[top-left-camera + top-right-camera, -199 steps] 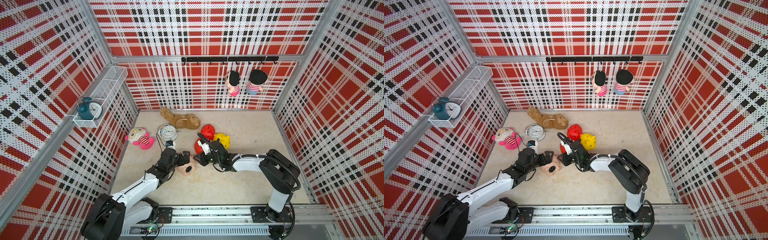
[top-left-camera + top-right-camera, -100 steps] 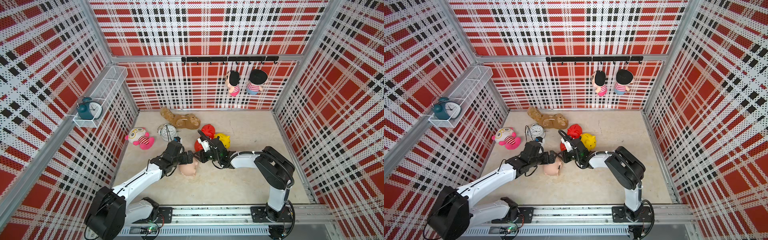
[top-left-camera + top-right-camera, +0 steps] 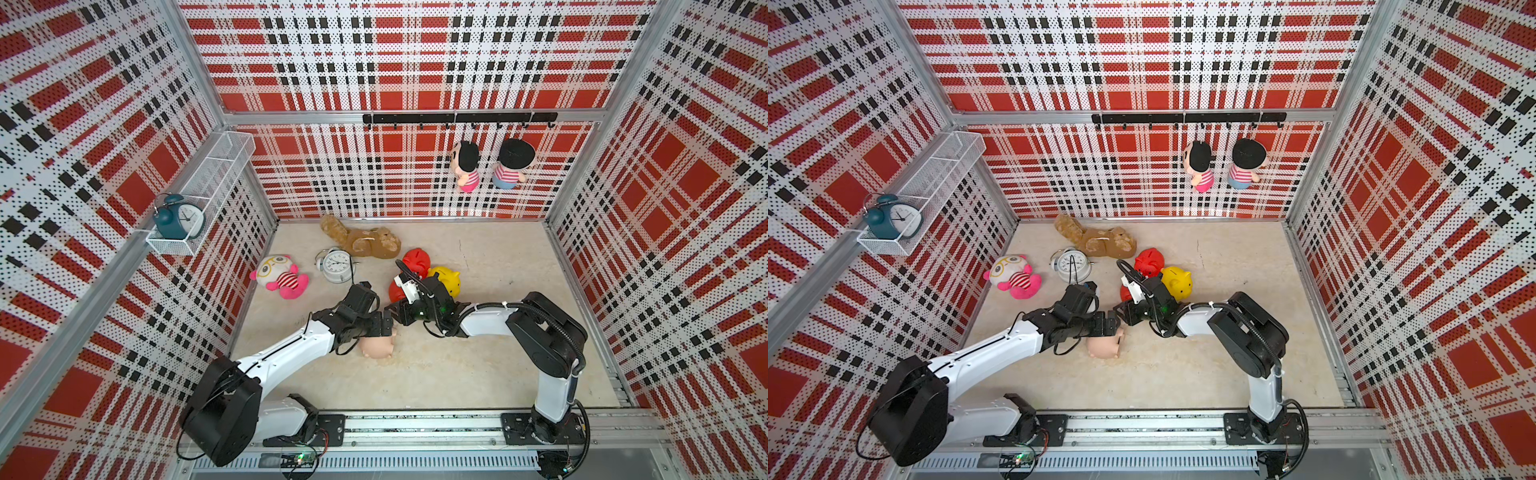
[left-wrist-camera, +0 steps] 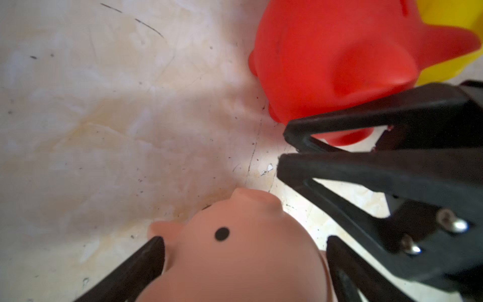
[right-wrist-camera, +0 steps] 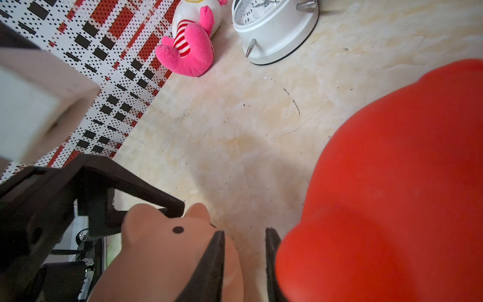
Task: Open piggy banks
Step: Adjust the piggy bank at the center of the board.
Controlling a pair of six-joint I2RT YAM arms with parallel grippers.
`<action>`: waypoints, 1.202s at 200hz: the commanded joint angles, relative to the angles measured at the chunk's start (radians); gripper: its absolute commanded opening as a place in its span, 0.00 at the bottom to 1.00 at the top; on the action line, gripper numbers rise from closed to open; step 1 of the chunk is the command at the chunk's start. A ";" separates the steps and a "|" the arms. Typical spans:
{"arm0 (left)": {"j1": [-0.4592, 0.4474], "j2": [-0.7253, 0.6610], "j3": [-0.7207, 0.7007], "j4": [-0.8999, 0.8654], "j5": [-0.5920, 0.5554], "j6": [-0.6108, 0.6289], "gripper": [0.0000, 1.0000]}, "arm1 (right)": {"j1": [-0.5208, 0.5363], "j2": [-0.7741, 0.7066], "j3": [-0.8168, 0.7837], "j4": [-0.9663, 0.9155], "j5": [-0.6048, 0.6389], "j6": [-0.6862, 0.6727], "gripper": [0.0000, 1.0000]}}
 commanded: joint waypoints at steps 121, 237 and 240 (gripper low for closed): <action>-0.110 0.037 0.136 -0.311 -0.089 0.032 0.98 | -0.006 0.024 -0.009 0.017 -0.005 0.005 0.33; -0.107 0.065 0.260 -0.404 -0.058 0.155 0.98 | -0.006 0.039 0.006 0.001 -0.009 0.001 0.38; -0.107 0.067 0.260 -0.409 -0.060 0.158 0.98 | -0.007 0.039 0.007 -0.001 -0.009 0.001 0.38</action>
